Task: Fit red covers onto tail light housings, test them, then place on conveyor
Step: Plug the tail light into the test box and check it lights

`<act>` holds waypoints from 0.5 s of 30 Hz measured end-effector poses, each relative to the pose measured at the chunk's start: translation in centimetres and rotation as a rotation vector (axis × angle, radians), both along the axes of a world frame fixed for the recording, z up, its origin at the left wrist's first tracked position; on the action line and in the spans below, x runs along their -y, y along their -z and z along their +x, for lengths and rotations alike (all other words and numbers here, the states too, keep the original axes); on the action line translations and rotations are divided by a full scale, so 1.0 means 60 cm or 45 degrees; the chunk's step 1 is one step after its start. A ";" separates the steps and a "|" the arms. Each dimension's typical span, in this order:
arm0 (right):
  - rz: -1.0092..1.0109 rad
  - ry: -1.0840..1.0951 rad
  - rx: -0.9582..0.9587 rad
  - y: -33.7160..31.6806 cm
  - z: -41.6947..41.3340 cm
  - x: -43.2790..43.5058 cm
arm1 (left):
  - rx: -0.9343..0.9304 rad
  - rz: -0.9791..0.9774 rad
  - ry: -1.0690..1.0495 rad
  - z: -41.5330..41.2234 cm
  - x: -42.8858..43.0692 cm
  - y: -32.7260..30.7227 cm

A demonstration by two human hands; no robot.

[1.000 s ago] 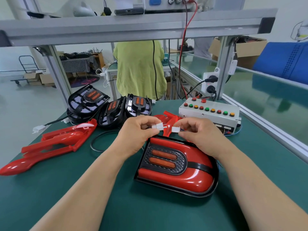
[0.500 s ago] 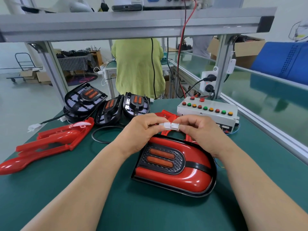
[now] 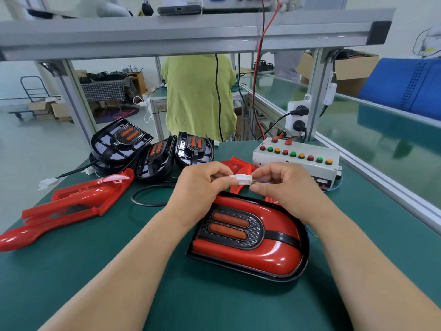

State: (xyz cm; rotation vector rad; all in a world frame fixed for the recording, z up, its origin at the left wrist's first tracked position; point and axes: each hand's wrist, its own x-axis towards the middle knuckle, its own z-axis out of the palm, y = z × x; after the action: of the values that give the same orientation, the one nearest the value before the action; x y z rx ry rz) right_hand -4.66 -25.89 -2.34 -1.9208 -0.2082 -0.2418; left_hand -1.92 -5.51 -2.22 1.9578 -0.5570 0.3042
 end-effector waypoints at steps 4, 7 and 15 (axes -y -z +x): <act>0.013 0.012 0.040 0.000 0.000 -0.003 | -0.015 0.034 0.015 -0.002 -0.001 -0.003; 0.040 0.004 0.046 -0.002 -0.003 -0.003 | -0.016 0.088 0.042 -0.001 -0.004 -0.005; 0.060 -0.042 0.024 -0.006 -0.006 -0.003 | -0.045 0.053 0.079 -0.002 -0.003 -0.004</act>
State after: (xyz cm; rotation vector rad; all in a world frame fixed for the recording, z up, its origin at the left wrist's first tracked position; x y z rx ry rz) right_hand -5.00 -25.69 -1.96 -1.8679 -0.2445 -0.2405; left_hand -2.03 -5.33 -1.95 1.9782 -0.6044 0.2205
